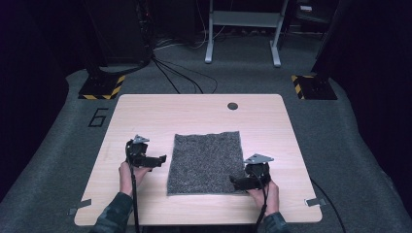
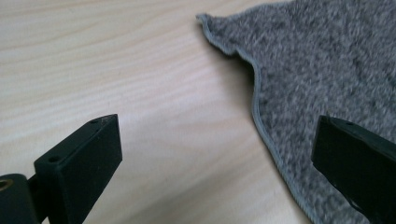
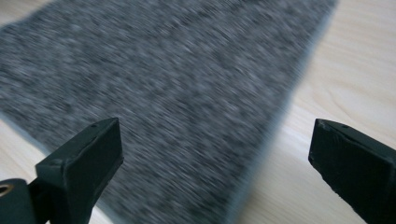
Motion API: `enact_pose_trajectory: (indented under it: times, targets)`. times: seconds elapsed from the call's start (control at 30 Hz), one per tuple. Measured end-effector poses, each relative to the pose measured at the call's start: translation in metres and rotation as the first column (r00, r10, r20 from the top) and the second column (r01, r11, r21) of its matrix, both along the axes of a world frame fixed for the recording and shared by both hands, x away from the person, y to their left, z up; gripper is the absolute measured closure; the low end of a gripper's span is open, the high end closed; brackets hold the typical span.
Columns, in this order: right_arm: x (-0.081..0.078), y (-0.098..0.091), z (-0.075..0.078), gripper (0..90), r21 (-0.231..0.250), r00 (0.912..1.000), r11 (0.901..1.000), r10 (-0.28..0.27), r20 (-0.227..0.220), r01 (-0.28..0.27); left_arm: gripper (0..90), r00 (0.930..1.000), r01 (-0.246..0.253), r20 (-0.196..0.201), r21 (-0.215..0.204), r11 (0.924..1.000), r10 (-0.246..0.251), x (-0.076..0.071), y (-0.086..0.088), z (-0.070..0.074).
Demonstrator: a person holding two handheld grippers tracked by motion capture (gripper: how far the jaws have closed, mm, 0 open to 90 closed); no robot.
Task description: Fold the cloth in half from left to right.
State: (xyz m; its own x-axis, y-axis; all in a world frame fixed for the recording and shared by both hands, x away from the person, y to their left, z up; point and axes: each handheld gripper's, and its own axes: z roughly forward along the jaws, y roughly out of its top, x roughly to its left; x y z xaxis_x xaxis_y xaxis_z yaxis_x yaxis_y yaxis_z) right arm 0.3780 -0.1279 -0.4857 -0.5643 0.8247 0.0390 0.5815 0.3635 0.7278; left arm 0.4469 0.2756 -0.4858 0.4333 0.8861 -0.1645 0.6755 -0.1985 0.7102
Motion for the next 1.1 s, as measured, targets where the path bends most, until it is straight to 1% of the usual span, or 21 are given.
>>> enact_pose_trajectory:
  times: [0.03,0.07,0.1,0.23,0.27,0.3,0.37,0.4,0.5,0.57,0.63,0.67,0.7,0.77,0.8,0.87,0.9,0.97,1.0,1.07,1.1]
  targets:
    - [-0.002,0.007,0.002,4.0,0.000,0.9998,0.9999,0.010,0.016,-0.010,2.3,1.0000,0.008,-0.005,0.001,1.0000,-0.008,0.005,0.000,0.001]
    - [-0.003,0.016,0.003,4.0,-0.001,0.9991,0.9996,0.028,0.032,-0.028,2.5,1.0000,0.003,-0.009,-0.026,0.9997,-0.004,0.007,-0.001,0.002]
    - [-0.004,0.022,0.003,3.9,-0.002,0.9988,0.9993,0.038,0.032,-0.038,3.1,0.9999,0.016,0.004,-0.038,0.9992,-0.016,0.012,-0.001,0.002]
    - [-0.004,0.052,0.000,2.3,-0.008,0.9950,0.9951,0.098,0.015,-0.098,3.2,0.9992,0.033,-0.020,-0.044,0.9985,-0.034,0.026,-0.005,0.004]
    - [-0.005,0.059,0.000,2.2,-0.010,0.9944,0.9944,0.106,0.006,-0.105,3.3,0.9991,0.035,-0.021,-0.033,0.9989,-0.035,0.030,-0.007,0.004]
    - [-0.005,0.067,-0.001,2.1,-0.017,0.9925,0.9924,0.122,0.003,-0.122,3.1,0.9983,0.041,-0.039,-0.041,0.9983,-0.042,0.035,-0.008,0.004]
    - [-0.006,0.084,-0.002,2.1,-0.024,0.9878,0.9875,0.156,-0.006,-0.156,3.2,0.9974,0.040,-0.058,-0.034,0.9986,-0.042,0.044,-0.010,0.002]
    - [-0.006,0.089,-0.002,2.2,-0.029,0.9846,0.9842,0.175,0.004,-0.175,3.2,0.9971,0.040,-0.064,-0.038,0.9985,-0.042,0.049,-0.012,0.000]
    - [-0.007,0.105,-0.002,2.3,-0.026,0.9759,0.9755,0.218,-0.014,-0.218,4.7,0.9950,0.039,-0.090,-0.047,0.9981,-0.043,0.059,-0.017,-0.001]
    - [-0.008,0.118,-0.003,2.9,-0.027,0.9683,0.9679,0.250,-0.011,-0.250,6.1,0.9932,0.040,-0.107,-0.060,0.9974,-0.046,0.067,-0.021,-0.004]
    - [-0.009,0.128,-0.004,3.9,-0.032,0.9629,0.9624,0.270,-0.015,-0.270,7.8,0.9932,0.035,-0.108,-0.070,0.9969,-0.043,0.072,-0.024,-0.006]
    - [-0.009,0.133,-0.004,4.2,-0.034,0.9591,0.9586,0.282,-0.018,-0.283,9.3,0.9937,0.038,-0.103,-0.060,0.9975,-0.044,0.075,-0.025,-0.007]
    - [-0.009,0.144,-0.005,4.6,-0.035,0.9527,0.9522,0.303,-0.028,-0.303,10.9,0.9937,0.040,-0.103,-0.061,0.9973,-0.046,0.078,-0.026,-0.009]
    - [-0.010,0.149,-0.006,4.8,-0.030,0.9499,0.9498,0.310,-0.038,-0.311,11.7,0.9930,0.039,-0.109,-0.060,0.9974,-0.046,0.085,-0.029,-0.012]
    - [-0.011,0.154,-0.006,5.9,-0.020,0.9492,0.9499,0.311,-0.049,-0.312,12.6,0.9912,0.042,-0.123,-0.066,0.9970,-0.049,0.088,-0.030,-0.014]
    - [-0.011,0.165,-0.009,9.2,-0.016,0.9422,0.9432,0.330,-0.056,-0.332,14.7,0.9921,0.033,-0.119,-0.075,0.9966,-0.042,0.092,-0.030,-0.016]
    - [-0.012,0.167,-0.010,13.9,-0.013,0.9401,0.9410,0.337,-0.051,-0.338,17.2,0.9927,0.026,-0.115,-0.070,0.9972,-0.034,0.093,-0.031,-0.017]
    - [-0.017,0.177,-0.009,18.1,0.015,0.9371,0.9370,0.349,-0.006,-0.349,23.4,0.9927,0.022,-0.118,-0.060,0.9980,-0.029,0.097,-0.035,-0.021]
    - [-0.017,0.177,-0.009,18.1,0.015,0.9371,0.9370,0.349,-0.006,-0.349,24.7,0.9927,0.022,-0.118,-0.060,0.9980,-0.029,0.097,-0.035,-0.021]
    - [-0.018,0.184,-0.010,21.6,0.008,0.9322,0.9322,0.362,0.016,-0.362,25.7,0.9926,0.017,-0.119,-0.058,0.9982,-0.024,0.101,-0.036,-0.024]
    - [-0.018,0.188,-0.011,23.9,0.001,0.9273,0.9273,0.374,0.004,-0.374,27.2,0.9930,0.013,-0.117,-0.060,0.9981,-0.020,0.102,-0.037,-0.024]
